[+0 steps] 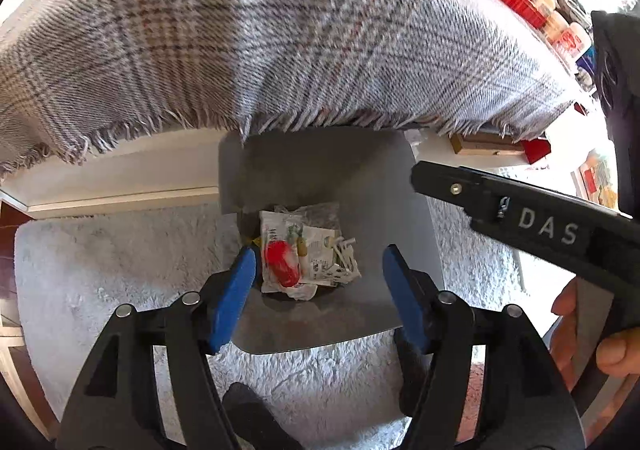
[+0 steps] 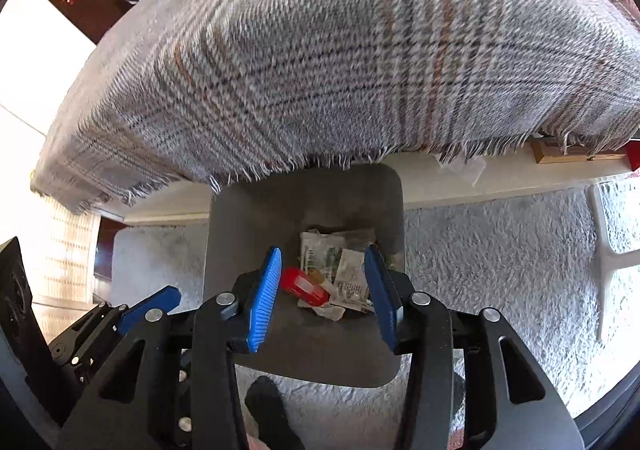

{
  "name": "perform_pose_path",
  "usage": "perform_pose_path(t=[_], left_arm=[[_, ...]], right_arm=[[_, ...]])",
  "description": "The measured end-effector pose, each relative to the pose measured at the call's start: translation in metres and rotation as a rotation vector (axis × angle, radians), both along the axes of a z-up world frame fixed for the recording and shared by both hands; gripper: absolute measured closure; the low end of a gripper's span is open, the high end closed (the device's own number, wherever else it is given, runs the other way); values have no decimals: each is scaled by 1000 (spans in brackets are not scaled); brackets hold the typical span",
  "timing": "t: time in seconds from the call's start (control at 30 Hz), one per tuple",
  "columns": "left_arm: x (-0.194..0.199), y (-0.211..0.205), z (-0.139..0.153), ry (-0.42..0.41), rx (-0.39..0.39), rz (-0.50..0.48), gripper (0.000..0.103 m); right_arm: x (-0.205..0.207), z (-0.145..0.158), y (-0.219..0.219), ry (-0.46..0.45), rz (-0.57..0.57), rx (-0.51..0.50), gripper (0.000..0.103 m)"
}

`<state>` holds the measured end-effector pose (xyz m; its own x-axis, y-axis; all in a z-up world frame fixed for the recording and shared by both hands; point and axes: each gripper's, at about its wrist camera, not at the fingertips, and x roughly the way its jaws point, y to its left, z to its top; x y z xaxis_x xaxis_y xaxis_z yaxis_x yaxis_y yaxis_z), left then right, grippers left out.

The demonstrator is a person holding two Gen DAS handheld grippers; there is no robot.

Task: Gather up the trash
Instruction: 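Carry stick and Skittles tube over the bin and open both tools, then move both tools back to the white paper and red chip bag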

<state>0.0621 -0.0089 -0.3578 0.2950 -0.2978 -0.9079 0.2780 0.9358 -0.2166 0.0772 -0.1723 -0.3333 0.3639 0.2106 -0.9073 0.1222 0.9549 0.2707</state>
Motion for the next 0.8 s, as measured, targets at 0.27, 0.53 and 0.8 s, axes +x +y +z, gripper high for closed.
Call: perform_pose_path(t=[0.27, 0.53, 0.8], left_arm=[[-2, -4, 62, -129, 10, -29, 13], [41, -19, 135, -257, -29, -42, 8], [111, -51, 172, -356, -38, -43, 8]], right_arm=[[-10, 62, -20, -139, -28, -36, 17], [21, 135, -75, -274, -101, -88, 9], [74, 160, -120, -317, -161, -127, 9]])
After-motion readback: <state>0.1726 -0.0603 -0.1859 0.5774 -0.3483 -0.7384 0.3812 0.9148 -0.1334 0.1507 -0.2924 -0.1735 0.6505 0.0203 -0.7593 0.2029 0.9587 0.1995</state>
